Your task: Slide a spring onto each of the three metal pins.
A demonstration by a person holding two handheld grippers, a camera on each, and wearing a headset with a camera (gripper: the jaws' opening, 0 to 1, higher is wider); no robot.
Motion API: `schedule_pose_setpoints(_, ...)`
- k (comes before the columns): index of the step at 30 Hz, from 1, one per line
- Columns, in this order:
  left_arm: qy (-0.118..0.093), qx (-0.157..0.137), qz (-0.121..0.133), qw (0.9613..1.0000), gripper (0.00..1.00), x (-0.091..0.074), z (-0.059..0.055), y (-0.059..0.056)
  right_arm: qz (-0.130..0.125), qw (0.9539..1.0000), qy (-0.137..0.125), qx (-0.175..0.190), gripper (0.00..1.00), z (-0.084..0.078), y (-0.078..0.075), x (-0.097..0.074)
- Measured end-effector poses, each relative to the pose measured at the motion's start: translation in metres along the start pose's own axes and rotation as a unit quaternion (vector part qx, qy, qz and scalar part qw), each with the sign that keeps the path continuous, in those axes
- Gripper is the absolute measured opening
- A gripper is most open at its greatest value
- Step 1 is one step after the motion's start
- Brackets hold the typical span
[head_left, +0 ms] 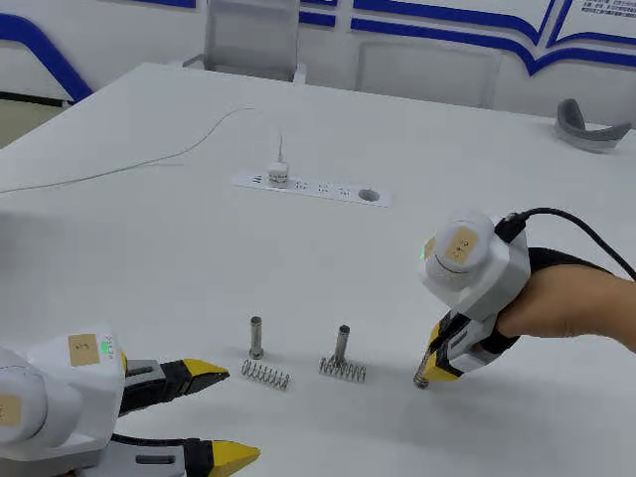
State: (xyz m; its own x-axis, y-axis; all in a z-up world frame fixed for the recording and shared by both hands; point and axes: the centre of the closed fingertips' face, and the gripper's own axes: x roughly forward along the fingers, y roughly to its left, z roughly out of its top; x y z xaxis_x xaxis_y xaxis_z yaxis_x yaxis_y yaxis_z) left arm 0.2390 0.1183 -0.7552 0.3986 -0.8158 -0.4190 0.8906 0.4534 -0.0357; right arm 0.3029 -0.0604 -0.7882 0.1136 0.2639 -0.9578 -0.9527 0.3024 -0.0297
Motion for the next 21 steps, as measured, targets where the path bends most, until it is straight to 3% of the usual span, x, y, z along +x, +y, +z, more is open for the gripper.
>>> schedule_pose_setpoints(13,0.000,0.001,0.003,1.0000,0.51,-0.001,0.000,0.001,-0.003,1.0000,-0.008,-0.001,0.15,0.000,0.000,0.000)
schedule_pose_setpoints(21,0.000,0.002,0.003,1.0000,0.51,-0.001,0.001,0.001,-0.015,0.9997,-0.020,-0.009,0.18,0.007,0.001,-0.010)
